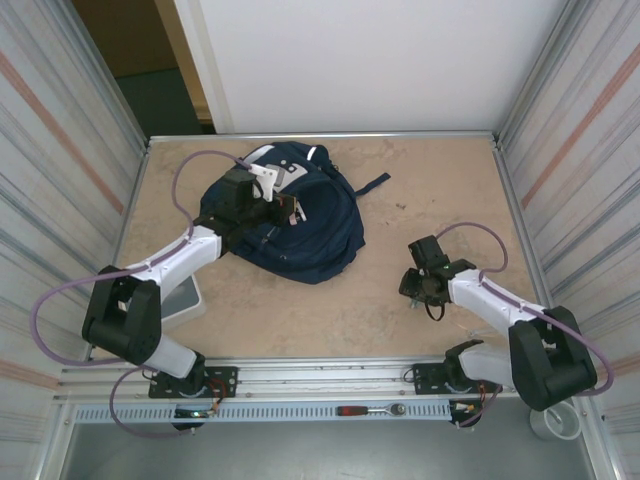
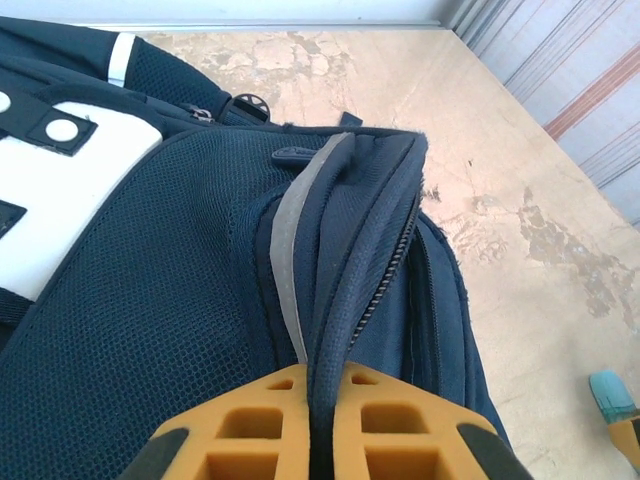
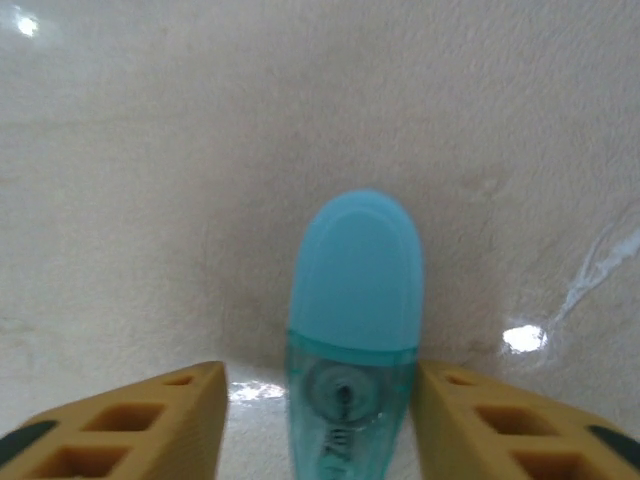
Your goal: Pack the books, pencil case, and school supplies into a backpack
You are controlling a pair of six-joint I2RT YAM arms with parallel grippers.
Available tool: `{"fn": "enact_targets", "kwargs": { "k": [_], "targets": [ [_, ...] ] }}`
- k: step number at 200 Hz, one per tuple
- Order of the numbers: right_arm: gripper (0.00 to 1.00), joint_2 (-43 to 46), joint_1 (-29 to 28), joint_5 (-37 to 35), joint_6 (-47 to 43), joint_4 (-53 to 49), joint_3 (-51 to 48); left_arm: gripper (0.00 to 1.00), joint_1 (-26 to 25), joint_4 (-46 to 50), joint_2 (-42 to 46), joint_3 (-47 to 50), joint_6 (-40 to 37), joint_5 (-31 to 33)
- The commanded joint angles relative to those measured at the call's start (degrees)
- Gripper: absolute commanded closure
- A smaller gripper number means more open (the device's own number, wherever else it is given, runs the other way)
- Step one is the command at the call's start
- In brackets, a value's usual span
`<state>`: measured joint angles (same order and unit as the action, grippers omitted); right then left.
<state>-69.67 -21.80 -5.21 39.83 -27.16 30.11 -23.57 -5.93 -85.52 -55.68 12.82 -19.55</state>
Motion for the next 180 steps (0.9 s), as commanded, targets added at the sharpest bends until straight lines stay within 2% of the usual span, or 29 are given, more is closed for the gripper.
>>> {"fn": "enact_targets", "kwargs": {
  "k": [1, 35, 66, 90, 109, 151, 180],
  "targets": [
    [0.60, -2.0, -1.0, -4.2, 0.3, -2.0, 2.1, 0.98, 0.3, -3.4, 0.2, -0.6, 0.4, -1.4],
    [0.77, -2.1, -1.8, -4.0, -0.3, -1.5, 3.2, 0.97, 0.3, -3.0, 1.6, 0.0, -0.2, -0.6],
    [0.80, 3.4, -6.3, -1.8, -0.5, 4.7, 4.9, 0.97, 0.3, -2.8, 3.0, 0.9, -0.6, 0.6],
    [0.81, 3.1, -8.4, 5.3, 3.0, 16.8, 6.9, 0.97, 0.3, -2.7, 3.8, 1.0, -0.6, 0.6],
    [0.80, -2.2, -10.6, 9.8, 4.3, 24.1, 12.2, 0.97, 0.3, -2.4, 4.6, 1.1, -0.4, 0.6],
    [0.78, -19.6, -13.8, 16.3, 4.0, 29.2, 29.9, 0.97, 0.3, -2.4, 5.3, 0.9, 0.4, -0.2],
    [0.77, -31.1, -14.1, 17.4, 6.0, 30.2, 41.4, 0.97, 0.3, -2.1, 5.5, 0.5, 0.7, -0.5]
  ]
}}
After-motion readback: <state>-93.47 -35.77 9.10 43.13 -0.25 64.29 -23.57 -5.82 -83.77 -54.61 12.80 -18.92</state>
